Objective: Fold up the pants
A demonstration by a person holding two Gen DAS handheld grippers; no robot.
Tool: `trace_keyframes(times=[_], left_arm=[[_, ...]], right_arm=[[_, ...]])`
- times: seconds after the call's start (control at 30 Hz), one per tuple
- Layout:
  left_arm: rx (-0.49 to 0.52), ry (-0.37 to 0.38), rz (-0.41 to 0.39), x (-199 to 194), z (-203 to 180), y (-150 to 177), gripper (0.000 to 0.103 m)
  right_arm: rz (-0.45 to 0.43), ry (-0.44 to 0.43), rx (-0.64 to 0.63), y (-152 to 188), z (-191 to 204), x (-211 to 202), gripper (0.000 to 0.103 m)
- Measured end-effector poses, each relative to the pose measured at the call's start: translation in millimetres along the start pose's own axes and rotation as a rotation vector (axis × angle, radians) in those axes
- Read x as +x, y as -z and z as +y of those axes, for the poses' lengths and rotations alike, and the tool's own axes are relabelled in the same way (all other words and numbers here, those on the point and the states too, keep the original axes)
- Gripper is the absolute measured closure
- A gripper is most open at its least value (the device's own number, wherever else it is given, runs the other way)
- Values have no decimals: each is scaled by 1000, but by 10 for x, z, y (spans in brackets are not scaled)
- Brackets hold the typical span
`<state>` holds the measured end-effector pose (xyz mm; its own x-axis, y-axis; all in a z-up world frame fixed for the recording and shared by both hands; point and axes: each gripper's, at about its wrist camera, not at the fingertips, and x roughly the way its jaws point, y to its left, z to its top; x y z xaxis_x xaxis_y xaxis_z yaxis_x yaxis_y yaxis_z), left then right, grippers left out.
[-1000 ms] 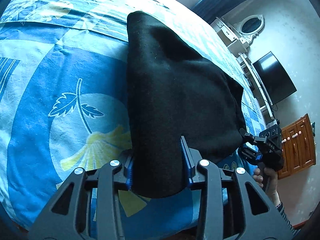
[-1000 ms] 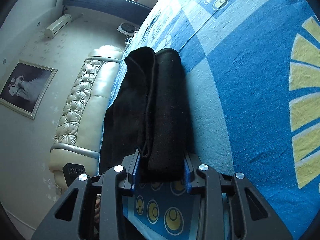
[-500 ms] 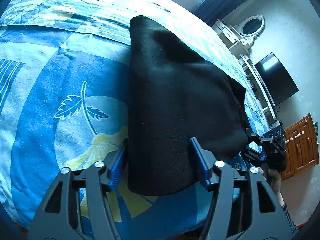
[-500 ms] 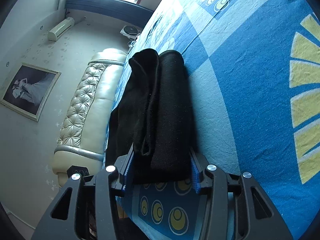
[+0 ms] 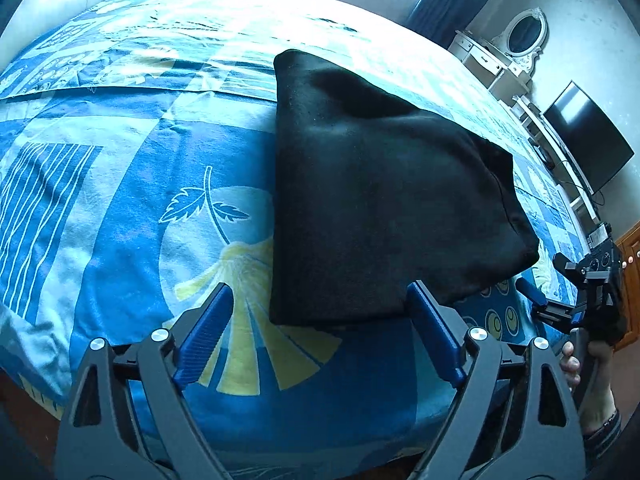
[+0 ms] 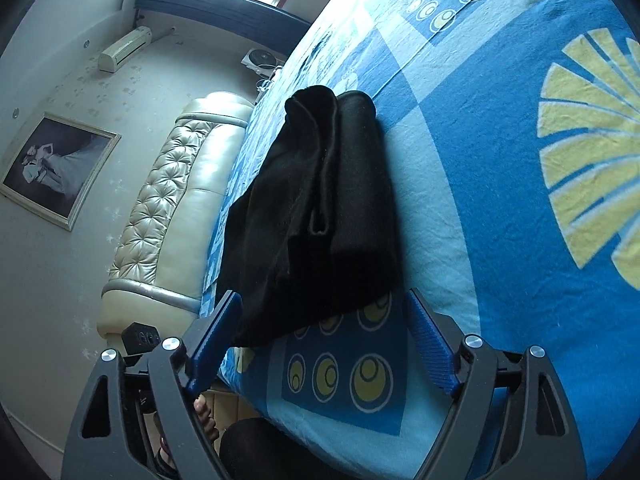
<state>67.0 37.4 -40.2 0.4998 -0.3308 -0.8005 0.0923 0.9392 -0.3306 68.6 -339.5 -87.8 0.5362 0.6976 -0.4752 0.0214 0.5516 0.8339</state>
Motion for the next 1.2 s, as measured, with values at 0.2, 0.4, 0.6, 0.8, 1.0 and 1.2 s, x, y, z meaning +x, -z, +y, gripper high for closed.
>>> trace_keyframes(times=[0.2,0.4,0.6,0.8,1.0,1.2], left_arm=[[51,-79,-2,-178,-223,195,15],[85,-143,-76,-453,-401,350,10],[85,-183,-110,-588,-438,476,6],[96,-212,-184,-640,-467,494,6],[84,-212,-174,-597,-445,483,5],[58,-223,-175,-595,-413,483,5]], right_arm=[[6,110,0,178,19,-167,21],[-27,367,-113,366,252,-270,20],[-103,525,-320,545,554,-330,19],[-134,601,-395,622,622,-308,18],[-158,641,-444,649,673,-258,18],[-152,653,-461,682,696,-236,18]])
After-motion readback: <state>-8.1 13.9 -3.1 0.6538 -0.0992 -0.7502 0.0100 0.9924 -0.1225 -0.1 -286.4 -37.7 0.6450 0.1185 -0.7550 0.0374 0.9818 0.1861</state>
